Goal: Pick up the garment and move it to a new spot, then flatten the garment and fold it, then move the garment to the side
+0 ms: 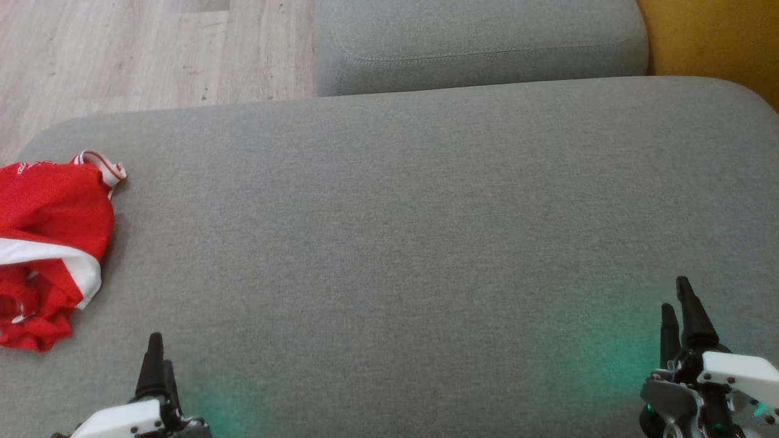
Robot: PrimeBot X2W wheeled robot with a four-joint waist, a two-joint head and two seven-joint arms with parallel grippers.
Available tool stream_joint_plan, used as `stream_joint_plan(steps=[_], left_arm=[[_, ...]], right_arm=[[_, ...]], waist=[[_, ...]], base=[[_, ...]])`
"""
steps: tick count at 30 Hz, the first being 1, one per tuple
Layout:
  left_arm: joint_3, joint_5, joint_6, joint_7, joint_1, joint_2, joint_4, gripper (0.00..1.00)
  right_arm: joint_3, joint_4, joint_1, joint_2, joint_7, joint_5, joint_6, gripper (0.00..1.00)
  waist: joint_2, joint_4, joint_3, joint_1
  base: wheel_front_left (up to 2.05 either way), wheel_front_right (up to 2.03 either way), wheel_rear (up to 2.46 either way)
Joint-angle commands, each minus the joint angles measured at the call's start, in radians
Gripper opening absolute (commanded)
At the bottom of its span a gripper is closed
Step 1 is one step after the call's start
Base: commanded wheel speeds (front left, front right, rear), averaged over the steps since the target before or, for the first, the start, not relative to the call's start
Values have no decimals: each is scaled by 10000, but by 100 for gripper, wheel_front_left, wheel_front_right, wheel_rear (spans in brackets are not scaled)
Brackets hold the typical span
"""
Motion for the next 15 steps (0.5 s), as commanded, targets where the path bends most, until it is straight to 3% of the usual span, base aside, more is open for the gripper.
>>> stream_joint_plan(steps=[1, 15], left_arm=[[-2, 118, -6, -77, -533, 69, -296, 100], [-410, 1383, -14, -496, -1044, 433, -77, 100]], right_arm=[[92, -363, -514, -44, -91, -79, 0, 100], [548, -70, -1155, -256, -558, -1050, -1, 100]], waist=[[0, -1, 6, 0], [0, 15, 123, 0]], base=[[0, 0, 0], [0, 0, 0]])
